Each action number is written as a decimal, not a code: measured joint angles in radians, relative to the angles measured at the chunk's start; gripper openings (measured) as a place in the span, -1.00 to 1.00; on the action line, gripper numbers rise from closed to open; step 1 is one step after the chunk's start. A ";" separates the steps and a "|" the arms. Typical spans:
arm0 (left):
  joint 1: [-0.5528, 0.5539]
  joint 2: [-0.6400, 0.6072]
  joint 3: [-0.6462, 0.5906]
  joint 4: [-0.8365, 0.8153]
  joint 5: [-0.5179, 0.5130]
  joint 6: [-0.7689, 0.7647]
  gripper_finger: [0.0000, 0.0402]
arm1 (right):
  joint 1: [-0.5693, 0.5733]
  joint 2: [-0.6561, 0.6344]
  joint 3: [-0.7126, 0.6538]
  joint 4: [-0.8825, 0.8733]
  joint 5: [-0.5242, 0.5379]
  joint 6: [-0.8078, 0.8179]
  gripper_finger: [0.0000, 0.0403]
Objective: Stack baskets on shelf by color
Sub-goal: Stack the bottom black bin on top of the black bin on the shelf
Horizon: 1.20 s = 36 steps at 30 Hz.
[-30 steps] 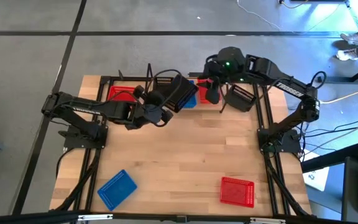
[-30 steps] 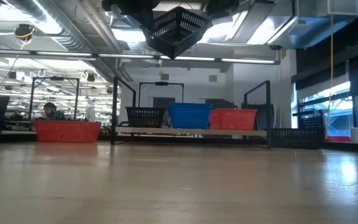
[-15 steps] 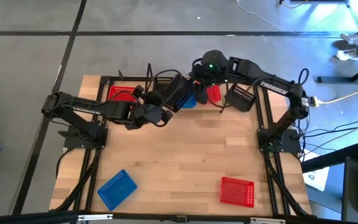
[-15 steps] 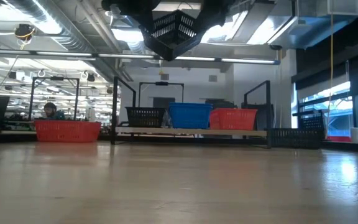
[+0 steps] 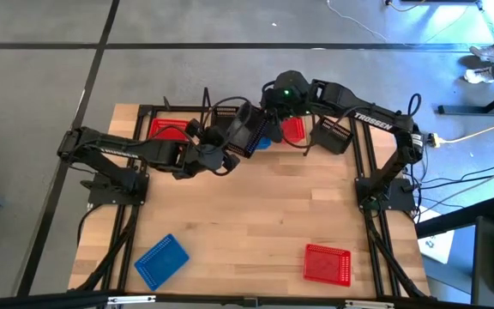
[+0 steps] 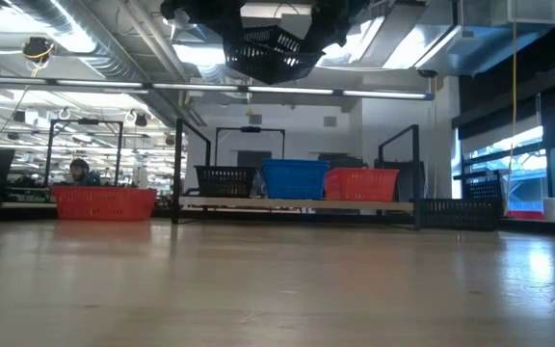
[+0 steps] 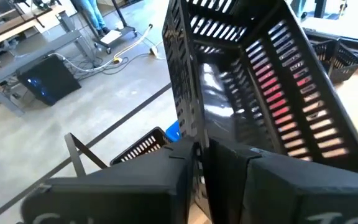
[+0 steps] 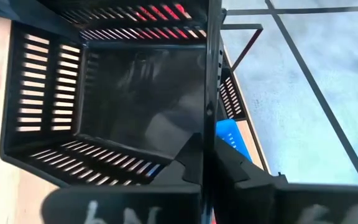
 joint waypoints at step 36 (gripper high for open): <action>-0.078 -0.079 0.000 0.120 0.076 0.060 -0.60 | 0.001 -0.001 0.001 0.052 0.045 -0.020 -1.00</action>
